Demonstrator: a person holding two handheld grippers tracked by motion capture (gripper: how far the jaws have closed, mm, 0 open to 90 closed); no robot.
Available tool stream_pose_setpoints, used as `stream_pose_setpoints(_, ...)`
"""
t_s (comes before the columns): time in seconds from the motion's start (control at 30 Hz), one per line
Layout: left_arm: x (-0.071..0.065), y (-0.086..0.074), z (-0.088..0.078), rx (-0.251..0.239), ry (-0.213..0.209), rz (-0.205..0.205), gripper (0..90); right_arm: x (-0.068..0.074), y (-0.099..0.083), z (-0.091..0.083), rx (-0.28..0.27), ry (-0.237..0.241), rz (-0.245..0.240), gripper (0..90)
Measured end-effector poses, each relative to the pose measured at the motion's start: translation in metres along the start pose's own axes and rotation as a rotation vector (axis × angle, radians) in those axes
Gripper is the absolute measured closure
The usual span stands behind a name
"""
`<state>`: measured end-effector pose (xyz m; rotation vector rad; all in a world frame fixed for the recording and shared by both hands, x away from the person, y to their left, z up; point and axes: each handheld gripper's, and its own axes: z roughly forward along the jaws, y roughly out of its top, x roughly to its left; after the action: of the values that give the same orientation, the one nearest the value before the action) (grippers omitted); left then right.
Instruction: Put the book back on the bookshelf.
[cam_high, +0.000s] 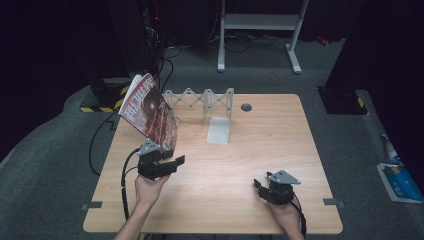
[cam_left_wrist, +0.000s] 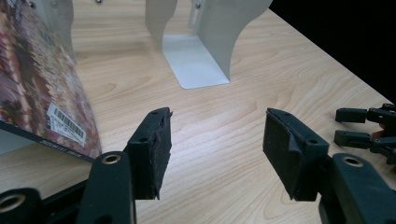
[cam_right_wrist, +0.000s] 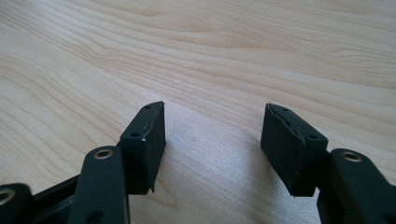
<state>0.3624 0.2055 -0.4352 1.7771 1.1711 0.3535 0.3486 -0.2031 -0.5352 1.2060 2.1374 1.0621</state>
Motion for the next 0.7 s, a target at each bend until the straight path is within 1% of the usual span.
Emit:
stream_pose_setpoints(0.07,-0.001,-0.001,0.002,0.003,-0.006,-0.007,42.1,0.000,0.000,0.000,-0.001,0.001,0.001,40.3)
stream_pose_setpoints(0.13,0.000,-0.002,0.004,0.010,-0.004,-0.001,42.1,0.000,0.000,0.000,-0.001,0.001,0.001,40.3)
stream_pose_setpoints(0.23,0.000,-0.004,0.006,0.010,-0.007,-0.013,42.2,0.000,0.000,0.000,-0.001,0.000,0.001,40.3)
stream_pose_setpoints(0.43,0.000,-0.008,0.011,0.020,-0.028,-0.035,42.3,0.000,0.000,0.000,0.000,0.000,0.000,40.3)
stream_pose_setpoints(0.7,-0.001,-0.012,0.017,0.025,-0.025,-0.037,42.5,0.000,0.000,0.000,-0.001,0.000,0.001,40.3)
